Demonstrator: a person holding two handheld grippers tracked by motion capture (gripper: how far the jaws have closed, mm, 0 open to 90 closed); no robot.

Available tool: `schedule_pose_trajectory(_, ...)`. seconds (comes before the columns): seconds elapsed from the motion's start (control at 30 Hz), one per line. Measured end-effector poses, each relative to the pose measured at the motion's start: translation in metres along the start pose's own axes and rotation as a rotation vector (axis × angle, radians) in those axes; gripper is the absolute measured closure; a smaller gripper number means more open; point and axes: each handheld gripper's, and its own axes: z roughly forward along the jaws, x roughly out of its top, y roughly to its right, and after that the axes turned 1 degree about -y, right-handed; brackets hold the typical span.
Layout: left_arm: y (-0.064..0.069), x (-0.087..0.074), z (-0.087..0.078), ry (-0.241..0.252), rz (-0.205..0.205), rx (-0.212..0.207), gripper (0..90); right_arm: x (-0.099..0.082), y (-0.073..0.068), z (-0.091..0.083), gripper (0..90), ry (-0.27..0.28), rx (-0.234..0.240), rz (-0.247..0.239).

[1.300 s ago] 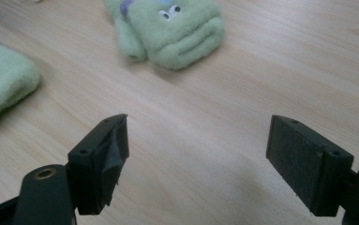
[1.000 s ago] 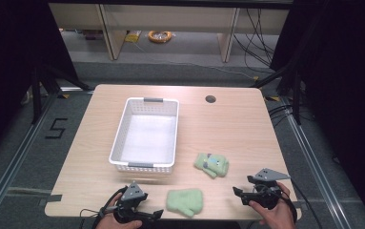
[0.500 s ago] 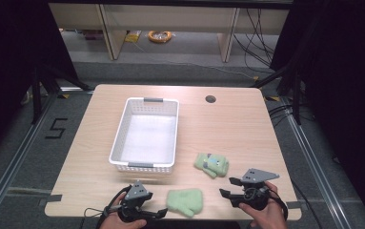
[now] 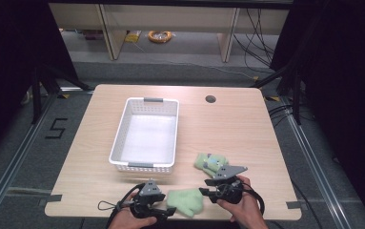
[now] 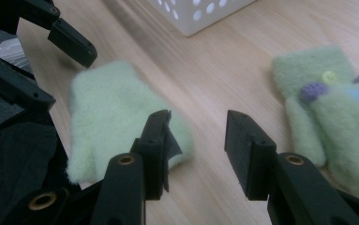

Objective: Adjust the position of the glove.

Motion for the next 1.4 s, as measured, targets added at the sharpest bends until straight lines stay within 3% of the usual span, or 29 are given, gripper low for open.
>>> schedule_pose_trajectory(0.07, 0.002, 0.000, 0.002, 0.001, -0.018, -0.005, 36.1, 0.001, 0.001, 0.002, 61.0, -0.005, 0.004, -0.014)
schedule_pose_trajectory(0.13, 0.000, 0.001, 0.003, -0.024, 0.017, 0.002, 36.4, 0.002, 0.000, 0.008, 61.0, -0.015, 0.006, -0.010)
schedule_pose_trajectory(0.2, 0.001, 0.001, 0.007, -0.026, 0.004, 0.008, 37.7, 0.003, 0.000, 0.013, 61.1, -0.032, 0.013, -0.004)
schedule_pose_trajectory(0.27, 0.001, 0.002, 0.009, -0.028, 0.026, 0.017, 39.2, 0.003, 0.000, 0.021, 61.2, -0.037, 0.028, -0.005)
schedule_pose_trajectory(0.33, 0.002, 0.003, 0.009, -0.029, 0.033, 0.027, 43.3, 0.003, -0.002, 0.027, 62.2, -0.073, 0.023, 0.017)
schedule_pose_trajectory(0.37, 0.000, 0.003, 0.009, -0.033, 0.055, 0.030, 45.3, 0.003, -0.001, 0.028, 63.2, -0.092, 0.037, 0.010)
schedule_pose_trajectory(0.4, 0.001, 0.002, 0.010, -0.027, 0.042, 0.035, 49.6, 0.002, 0.001, 0.031, 66.1, -0.087, 0.055, 0.029)
schedule_pose_trajectory(0.43, 0.002, 0.002, 0.010, -0.031, 0.058, 0.040, 49.6, 0.002, 0.001, 0.031, 66.1, -0.087, 0.055, 0.029)
schedule_pose_trajectory(0.47, 0.003, 0.002, 0.010, -0.026, 0.059, 0.036, 55.4, 0.000, 0.003, 0.032, 71.9, -0.080, 0.088, 0.047)
schedule_pose_trajectory(0.5, 0.004, 0.002, 0.011, -0.030, 0.076, 0.041, 55.4, 0.000, 0.003, 0.032, 71.9, -0.080, 0.088, 0.047)
schedule_pose_trajectory(0.6, 0.005, 0.002, 0.010, -0.024, 0.120, 0.053, 66.3, -0.001, 0.003, 0.032, 77.9, -0.072, 0.097, 0.052)
schedule_pose_trajectory(0.63, 0.005, 0.003, 0.009, -0.027, 0.127, 0.048, 70.2, -0.001, 0.003, 0.031, 80.1, -0.071, 0.091, 0.046)
schedule_pose_trajectory(0.67, 0.006, 0.003, 0.009, -0.012, 0.101, 0.054, 73.6, -0.001, 0.003, 0.030, 82.1, -0.066, 0.092, 0.040)
schedule_pose_trajectory(0.73, 0.005, 0.004, 0.007, -0.010, 0.109, 0.047, 77.3, 0.000, 0.003, 0.027, 84.3, -0.062, 0.099, 0.035)
schedule_pose_trajectory(0.83, 0.009, 0.007, 0.004, -0.002, 0.126, 0.017, 79.2, 0.000, 0.005, 0.020, 85.4, -0.059, 0.112, 0.029)
schedule_pose_trajectory(0.87, 0.011, 0.009, 0.004, 0.004, 0.110, 0.010, 79.4, 0.001, 0.005, 0.017, 85.5, -0.052, 0.113, 0.023)
schedule_pose_trajectory(0.93, 0.013, 0.013, 0.003, 0.011, 0.139, 0.015, 79.6, 0.001, 0.006, 0.011, 85.6, -0.044, 0.111, 0.041)
schedule_pose_trajectory(0.97, 0.017, 0.016, 0.005, 0.039, 0.102, 0.001, 79.6, 0.002, 0.009, 0.005, 85.7, -0.031, 0.115, 0.026)
schedule_pose_trajectory(1.0, 0.017, 0.016, 0.005, 0.039, 0.102, 0.001, 79.6, 0.002, 0.009, 0.005, 85.7, -0.031, 0.115, 0.026)
schedule_pose_trajectory(1.07, 0.014, 0.022, 0.005, 0.020, 0.132, 0.005, 79.6, 0.001, 0.012, -0.003, 85.7, -0.010, 0.105, 0.028)
schedule_pose_trajectory(1.27, 0.019, 0.036, 0.018, 0.005, 0.157, 0.003, 79.4, -0.002, 0.020, -0.015, 85.7, -0.024, 0.077, 0.070)
schedule_pose_trajectory(1.4, 0.024, 0.045, 0.033, 0.001, 0.155, -0.021, 79.2, -0.007, 0.031, -0.019, 85.7, -0.034, 0.036, 0.050)
